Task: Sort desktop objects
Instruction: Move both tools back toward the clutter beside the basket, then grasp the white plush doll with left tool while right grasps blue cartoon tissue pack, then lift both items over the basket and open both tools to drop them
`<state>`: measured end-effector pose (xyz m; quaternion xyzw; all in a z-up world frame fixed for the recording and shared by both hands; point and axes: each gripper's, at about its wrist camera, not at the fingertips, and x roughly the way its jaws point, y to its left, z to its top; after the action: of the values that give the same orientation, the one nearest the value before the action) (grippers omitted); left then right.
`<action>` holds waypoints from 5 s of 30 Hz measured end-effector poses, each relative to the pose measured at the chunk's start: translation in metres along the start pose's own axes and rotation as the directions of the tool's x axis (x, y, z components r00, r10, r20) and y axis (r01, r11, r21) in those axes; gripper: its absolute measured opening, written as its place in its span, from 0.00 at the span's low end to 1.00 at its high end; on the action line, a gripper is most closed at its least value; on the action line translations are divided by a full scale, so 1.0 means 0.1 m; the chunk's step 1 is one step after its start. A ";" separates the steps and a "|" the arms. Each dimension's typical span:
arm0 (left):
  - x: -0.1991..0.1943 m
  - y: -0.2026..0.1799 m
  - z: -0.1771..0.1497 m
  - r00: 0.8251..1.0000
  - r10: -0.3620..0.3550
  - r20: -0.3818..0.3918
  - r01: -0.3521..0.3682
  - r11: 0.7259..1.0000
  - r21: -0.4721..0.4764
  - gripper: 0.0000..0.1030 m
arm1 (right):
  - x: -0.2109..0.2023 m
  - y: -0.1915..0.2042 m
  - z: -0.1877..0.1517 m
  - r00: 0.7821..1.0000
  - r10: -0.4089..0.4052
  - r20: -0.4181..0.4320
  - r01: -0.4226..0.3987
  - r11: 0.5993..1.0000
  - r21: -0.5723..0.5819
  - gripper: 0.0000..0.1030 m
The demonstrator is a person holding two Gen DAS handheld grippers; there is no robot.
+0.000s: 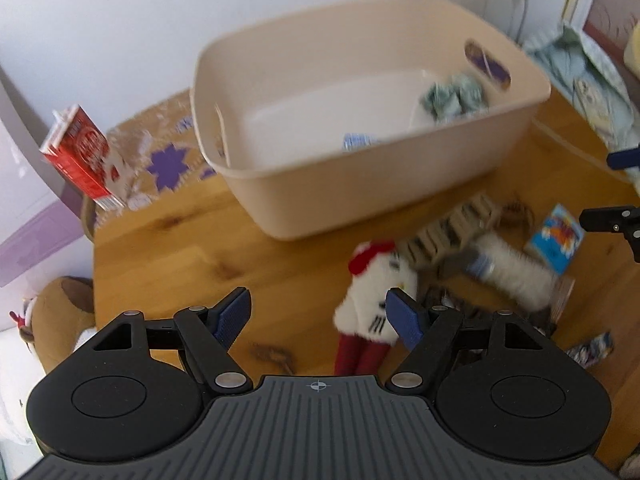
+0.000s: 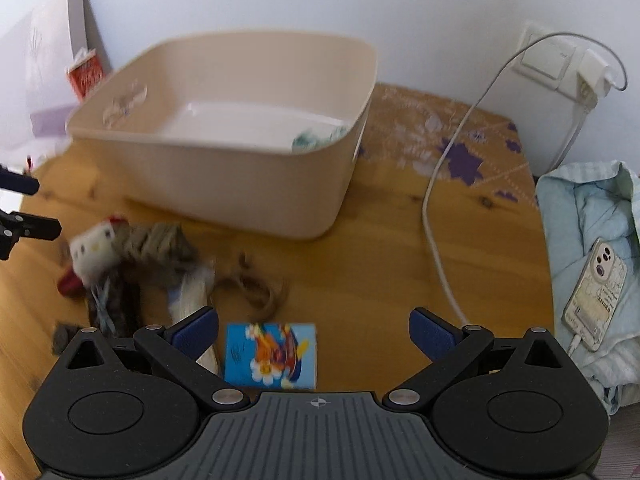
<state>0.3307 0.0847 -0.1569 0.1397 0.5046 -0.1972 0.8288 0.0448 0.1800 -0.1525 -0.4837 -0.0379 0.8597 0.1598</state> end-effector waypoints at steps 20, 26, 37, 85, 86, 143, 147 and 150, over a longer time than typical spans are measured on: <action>0.52 -0.13 -0.15 0.994 -0.012 -0.107 0.021 0.996 0.090 0.74 | 0.42 0.23 -0.21 0.993 -0.090 -0.079 0.082 0.991 -0.105 1.00; 0.58 -0.14 -0.08 0.995 -0.022 -0.094 0.033 0.993 0.110 0.74 | 0.46 0.28 -0.20 0.994 -0.087 -0.070 0.078 0.988 -0.130 1.00; 0.65 -0.23 0.08 0.998 -0.024 -0.061 0.034 0.986 0.166 0.75 | 0.52 0.27 -0.18 0.996 -0.054 -0.065 0.044 0.988 -0.150 1.00; -0.16 -0.20 -0.04 0.998 -0.065 0.025 0.060 0.982 0.181 0.40 | -0.36 -0.20 0.07 0.986 0.098 0.133 -0.080 0.987 -0.138 0.58; -0.22 -0.19 -0.03 0.997 -0.068 0.038 0.060 0.982 0.178 0.40 | -0.41 -0.21 0.09 0.984 0.105 0.144 -0.085 0.987 -0.137 0.58; 0.88 -0.27 1.25 0.997 0.069 -0.045 -0.063 0.992 0.113 0.41 | 0.26 0.55 1.32 0.966 0.210 0.153 -0.132 0.904 -0.406 0.59; 0.90 -0.28 1.23 0.996 0.077 -0.054 -0.070 0.990 0.122 0.42 | 0.37 0.63 1.24 0.972 0.191 0.140 -0.108 0.882 -0.458 0.59; 0.89 -0.25 1.22 0.996 0.076 -0.048 -0.070 0.991 0.115 0.48 | 0.44 0.64 1.30 0.973 0.191 0.129 -0.111 0.878 -0.467 0.67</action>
<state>0.4512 -0.0060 -0.1817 0.2100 0.5086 -0.1911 0.8129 -0.1011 0.1450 -0.1339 -0.4337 -0.2143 0.8747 -0.0297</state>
